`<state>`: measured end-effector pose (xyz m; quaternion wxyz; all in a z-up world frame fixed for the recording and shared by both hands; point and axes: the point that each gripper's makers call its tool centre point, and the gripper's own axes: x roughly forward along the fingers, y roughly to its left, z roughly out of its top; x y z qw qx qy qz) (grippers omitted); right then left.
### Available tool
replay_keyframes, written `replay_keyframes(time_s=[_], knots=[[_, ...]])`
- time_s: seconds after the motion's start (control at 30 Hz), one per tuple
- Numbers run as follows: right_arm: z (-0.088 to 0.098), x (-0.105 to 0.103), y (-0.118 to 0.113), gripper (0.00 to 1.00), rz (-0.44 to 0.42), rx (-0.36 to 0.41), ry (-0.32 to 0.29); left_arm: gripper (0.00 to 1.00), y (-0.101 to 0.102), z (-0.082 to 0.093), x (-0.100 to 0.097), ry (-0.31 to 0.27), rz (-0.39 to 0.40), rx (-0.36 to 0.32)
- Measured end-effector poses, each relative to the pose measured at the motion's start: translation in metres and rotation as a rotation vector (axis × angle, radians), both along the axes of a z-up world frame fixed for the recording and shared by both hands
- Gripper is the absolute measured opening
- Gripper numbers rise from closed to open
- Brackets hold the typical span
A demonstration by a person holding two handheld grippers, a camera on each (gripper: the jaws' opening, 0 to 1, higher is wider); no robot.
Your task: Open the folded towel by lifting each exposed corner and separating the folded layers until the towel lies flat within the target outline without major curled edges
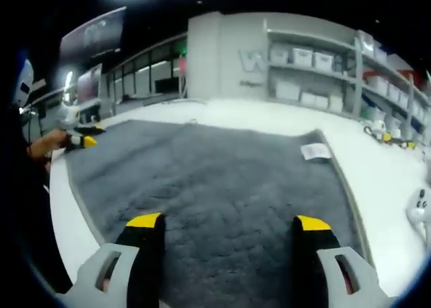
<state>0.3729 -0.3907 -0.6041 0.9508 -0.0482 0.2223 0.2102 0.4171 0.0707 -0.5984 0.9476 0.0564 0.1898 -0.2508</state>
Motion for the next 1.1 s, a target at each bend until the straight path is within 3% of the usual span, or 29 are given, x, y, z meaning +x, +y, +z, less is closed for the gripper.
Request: replay_keyframes(time_s=[0.37, 0.9, 1.1], knots=[[0.0, 0.001, 0.008, 0.8, 0.01, -0.003, 0.01, 0.81, 0.007, 0.001, -0.001, 0.013, 0.006, 0.007], [0.0, 0.005, 0.038, 0.81, 0.024, -0.002, 0.006, 0.81, 0.041, -0.003, 0.005, 0.026, 0.016, 0.013], [-0.001, 0.005, 0.052, 0.87, 0.024, -0.003, 0.002, 0.82, 0.051, -0.003, 0.009, 0.029, 0.024, 0.015]])
